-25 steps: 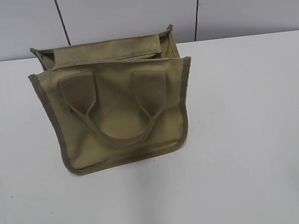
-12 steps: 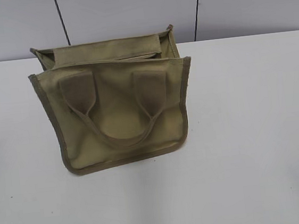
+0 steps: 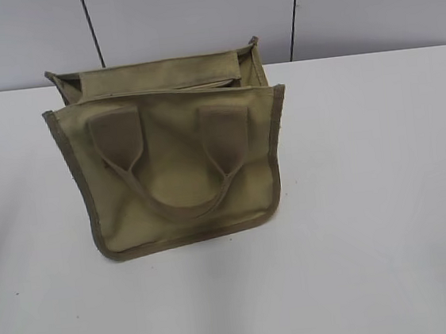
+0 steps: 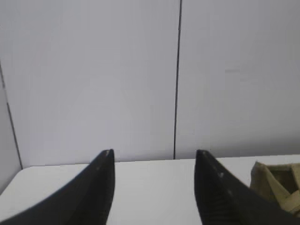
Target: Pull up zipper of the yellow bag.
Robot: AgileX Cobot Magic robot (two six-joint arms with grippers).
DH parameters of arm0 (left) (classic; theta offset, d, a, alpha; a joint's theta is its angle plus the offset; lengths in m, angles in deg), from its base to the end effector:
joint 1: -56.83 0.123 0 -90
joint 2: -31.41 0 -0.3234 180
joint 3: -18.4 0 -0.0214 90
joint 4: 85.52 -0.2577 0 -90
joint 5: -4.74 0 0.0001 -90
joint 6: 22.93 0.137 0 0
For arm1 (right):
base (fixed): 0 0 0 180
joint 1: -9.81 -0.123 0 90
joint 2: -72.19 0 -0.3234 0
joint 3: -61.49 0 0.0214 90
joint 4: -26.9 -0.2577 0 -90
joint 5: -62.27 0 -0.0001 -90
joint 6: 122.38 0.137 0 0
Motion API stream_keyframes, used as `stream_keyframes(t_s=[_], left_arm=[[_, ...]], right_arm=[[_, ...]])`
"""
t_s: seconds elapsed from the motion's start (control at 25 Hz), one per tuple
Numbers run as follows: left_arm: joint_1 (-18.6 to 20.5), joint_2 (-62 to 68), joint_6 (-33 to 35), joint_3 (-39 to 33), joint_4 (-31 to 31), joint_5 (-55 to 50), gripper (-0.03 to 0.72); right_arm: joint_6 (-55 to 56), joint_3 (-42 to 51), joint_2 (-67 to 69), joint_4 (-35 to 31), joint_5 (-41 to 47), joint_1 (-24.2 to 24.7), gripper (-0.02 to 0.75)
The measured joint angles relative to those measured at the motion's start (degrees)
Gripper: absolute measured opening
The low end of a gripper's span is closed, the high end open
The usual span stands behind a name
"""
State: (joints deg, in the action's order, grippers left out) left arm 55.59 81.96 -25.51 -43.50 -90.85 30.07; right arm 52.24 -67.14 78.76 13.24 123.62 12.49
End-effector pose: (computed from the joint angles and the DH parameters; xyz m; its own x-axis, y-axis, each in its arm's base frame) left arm 0.1774 -0.0093 0.3006 0.0509 0.0380 -0.9980 0.0594 0.9974 0.0410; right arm 0.0047 0.0282 0.2507 -0.4809 0.0442 -0.8756 -0.1254 0.9850 0.1186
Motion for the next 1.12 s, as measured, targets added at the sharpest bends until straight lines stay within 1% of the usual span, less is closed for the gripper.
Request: stream_keyframes(t_s=[0.16,0.32,0.44,0.56,0.6,0.68,0.84,1.12], left_arm=[[0.00,15.89,-5.92,-0.04,-10.00,12.29,0.382],[0.00,31.30,-13.26,-0.04,-19.34,23.03,0.334],[0.00,42.09,-15.03,0.17,-25.83,31.37,0.315],[0.00,51.54,-15.27,2.00,-34.13,35.60,0.302],[0.00,53.80,-15.27,3.00,-35.86,36.61,0.293],[-0.06,58.40,-14.79,4.76,-37.79,39.21,0.276],[-0.11,64.50,-13.73,8.44,-38.37,42.11,0.256],[-0.11,69.47,-12.57,14.27,-38.49,43.52,0.251]], right_arm=[[0.00,0.00,0.00,0.00,0.00,0.00,0.583],[0.00,0.00,0.00,0.00,0.00,0.00,0.583],[0.00,0.00,0.00,0.00,0.00,0.00,0.583],[0.00,0.00,0.00,0.00,0.00,0.00,0.583],[0.00,0.00,0.00,0.00,0.00,0.00,0.583],[0.00,0.00,0.00,0.00,0.00,0.00,0.583],[0.00,0.00,0.00,0.00,0.00,0.00,0.583],[0.00,0.00,0.00,0.00,0.00,0.00,0.583]])
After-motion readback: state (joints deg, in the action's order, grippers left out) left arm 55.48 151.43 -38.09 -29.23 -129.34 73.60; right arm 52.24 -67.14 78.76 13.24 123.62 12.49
